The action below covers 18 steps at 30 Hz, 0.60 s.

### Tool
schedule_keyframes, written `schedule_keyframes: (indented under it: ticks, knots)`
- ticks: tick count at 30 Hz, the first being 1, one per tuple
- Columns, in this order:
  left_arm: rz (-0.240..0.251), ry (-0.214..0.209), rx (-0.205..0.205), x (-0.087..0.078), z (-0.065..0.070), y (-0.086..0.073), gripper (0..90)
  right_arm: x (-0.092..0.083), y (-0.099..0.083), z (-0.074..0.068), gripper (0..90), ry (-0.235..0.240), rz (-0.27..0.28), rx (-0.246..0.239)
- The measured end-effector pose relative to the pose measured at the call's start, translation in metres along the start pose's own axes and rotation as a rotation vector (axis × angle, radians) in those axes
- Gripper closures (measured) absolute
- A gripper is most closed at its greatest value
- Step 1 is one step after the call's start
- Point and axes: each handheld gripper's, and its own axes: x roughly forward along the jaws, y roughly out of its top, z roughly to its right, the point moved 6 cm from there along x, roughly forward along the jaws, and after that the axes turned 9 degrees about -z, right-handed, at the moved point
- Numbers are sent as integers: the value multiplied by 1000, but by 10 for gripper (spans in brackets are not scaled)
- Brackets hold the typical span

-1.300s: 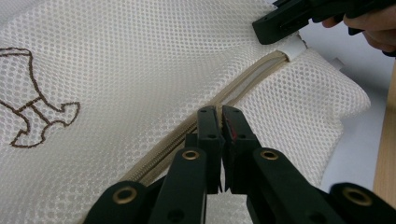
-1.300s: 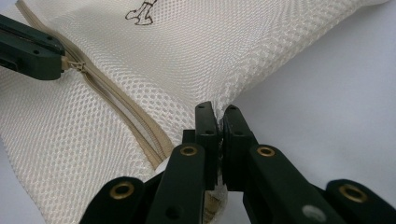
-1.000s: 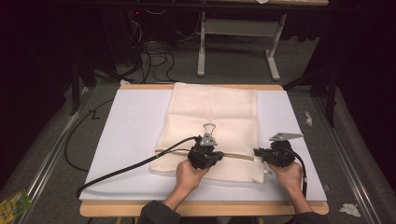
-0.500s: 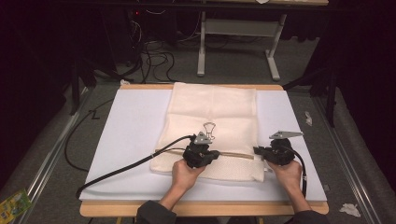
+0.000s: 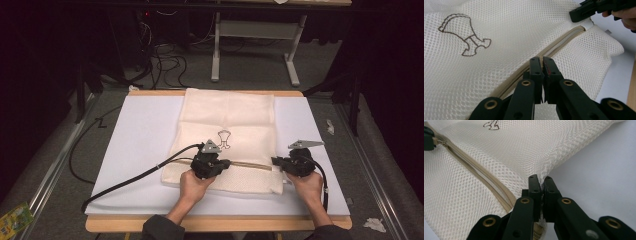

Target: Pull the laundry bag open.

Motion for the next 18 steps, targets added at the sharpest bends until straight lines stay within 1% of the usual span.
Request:
schedule_keyframes:
  ticks: [4, 5, 6, 10, 12, 15, 16, 17, 18]
  knots:
    - [0, 3, 0, -2, -1, -2, 869, 2, 1, -1, 883, 1, 0, 2]
    - [-2, 19, 1, -4, -3, -3, 869, 3, 2, -2, 883, 3, 3, 1]
    - [2, 21, -1, -5, -4, -3, 869, 3, 2, -1, 883, -3, 2, 1]
    - [0, 15, -17, -6, -7, -7, 869, 5, 2, -1, 883, 5, 4, 8]
    - [2, 15, -17, -6, -7, -7, 869, 4, 2, -2, 883, -3, 1, -2]
    - [4, 9, -21, -6, -8, -7, 869, 4, 2, -2, 883, 2, -1, 4]
    - [-12, 28, -14, -7, -11, -7, 869, 7, 1, -1, 883, 6, -11, 7]
    - [-12, 28, -14, -7, -11, -7, 869, 7, 1, -1, 883, 6, -11, 7]
    - [-19, 52, -4, -10, -12, -9, 869, 11, 2, -1, 883, -2, -36, 0]
